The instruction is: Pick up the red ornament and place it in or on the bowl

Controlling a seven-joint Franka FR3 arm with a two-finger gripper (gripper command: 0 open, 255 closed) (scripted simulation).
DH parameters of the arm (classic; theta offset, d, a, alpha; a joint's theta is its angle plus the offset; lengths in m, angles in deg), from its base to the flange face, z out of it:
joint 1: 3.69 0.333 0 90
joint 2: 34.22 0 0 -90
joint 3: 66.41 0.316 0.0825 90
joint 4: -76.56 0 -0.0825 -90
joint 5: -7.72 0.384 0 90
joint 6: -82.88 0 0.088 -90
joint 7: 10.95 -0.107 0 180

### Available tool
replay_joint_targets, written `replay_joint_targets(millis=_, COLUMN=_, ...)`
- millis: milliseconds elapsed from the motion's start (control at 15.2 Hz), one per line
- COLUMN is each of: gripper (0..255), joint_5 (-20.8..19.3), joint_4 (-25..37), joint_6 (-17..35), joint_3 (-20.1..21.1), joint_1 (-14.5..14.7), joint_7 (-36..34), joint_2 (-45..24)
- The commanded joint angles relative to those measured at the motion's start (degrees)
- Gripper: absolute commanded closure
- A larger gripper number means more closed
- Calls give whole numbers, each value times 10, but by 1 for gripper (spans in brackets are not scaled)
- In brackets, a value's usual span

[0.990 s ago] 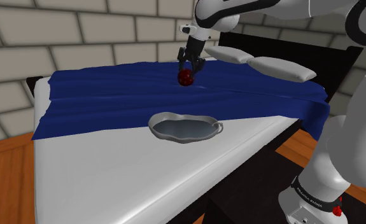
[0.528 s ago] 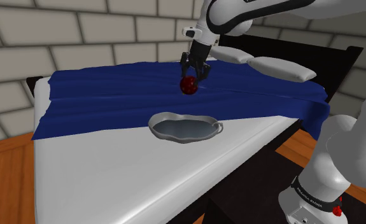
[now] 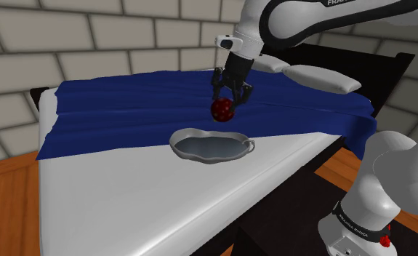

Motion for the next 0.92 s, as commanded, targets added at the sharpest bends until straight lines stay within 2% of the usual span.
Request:
replay_joint_targets(millis=0, gripper=255, joint_5=0, joint_4=-24, joint_6=10, joint_3=13, joint_1=5, joint_7=-19, joint_2=15)
replay_joint_targets(millis=726, gripper=255, joint_5=4, joint_4=-91, joint_6=100, joint_3=12, joint_1=6, joint_7=-12, joint_2=-8)
replay_joint_targets(millis=858, gripper=255, joint_5=4, joint_4=-91, joint_6=100, joint_3=12, joint_1=6, joint_7=-12, joint_2=-8)
